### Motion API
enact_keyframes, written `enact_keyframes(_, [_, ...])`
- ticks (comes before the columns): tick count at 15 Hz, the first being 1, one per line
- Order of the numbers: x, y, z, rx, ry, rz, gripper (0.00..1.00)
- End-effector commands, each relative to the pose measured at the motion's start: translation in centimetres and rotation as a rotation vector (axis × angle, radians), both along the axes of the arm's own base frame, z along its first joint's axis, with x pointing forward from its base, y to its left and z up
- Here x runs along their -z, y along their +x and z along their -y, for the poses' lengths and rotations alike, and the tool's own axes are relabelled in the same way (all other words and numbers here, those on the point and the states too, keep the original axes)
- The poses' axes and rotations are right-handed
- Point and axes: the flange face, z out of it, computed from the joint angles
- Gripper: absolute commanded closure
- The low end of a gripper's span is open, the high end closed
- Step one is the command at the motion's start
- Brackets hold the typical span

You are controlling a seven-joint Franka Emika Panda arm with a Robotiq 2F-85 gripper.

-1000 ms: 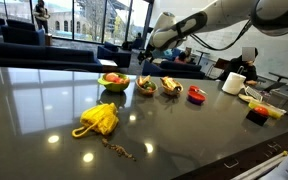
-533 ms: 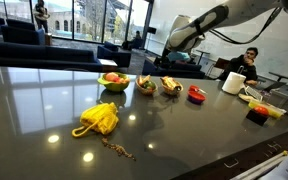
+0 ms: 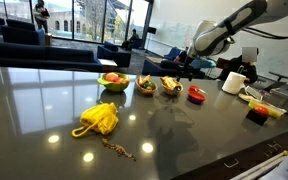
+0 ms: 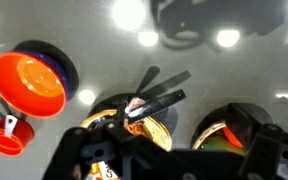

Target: Put the toy inside the green bowl

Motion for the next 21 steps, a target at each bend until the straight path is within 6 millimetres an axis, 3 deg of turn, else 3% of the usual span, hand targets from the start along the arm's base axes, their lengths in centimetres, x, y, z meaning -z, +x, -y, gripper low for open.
enact_keyframes(1, [-0.3,-5.4,2.6,0.042,0.026,-0.03,0.0])
enact_keyframes(6, [1.0,-8.9,5.3,0.08,0.054,-0.092,0.0])
enact_keyframes(11, [1.2,-9.3,7.8,0.129,0.084,-0.117,0.0])
enact_keyframes(21, [4.5,-11.4,8.3,0.16,0.08,-0.233,0.0])
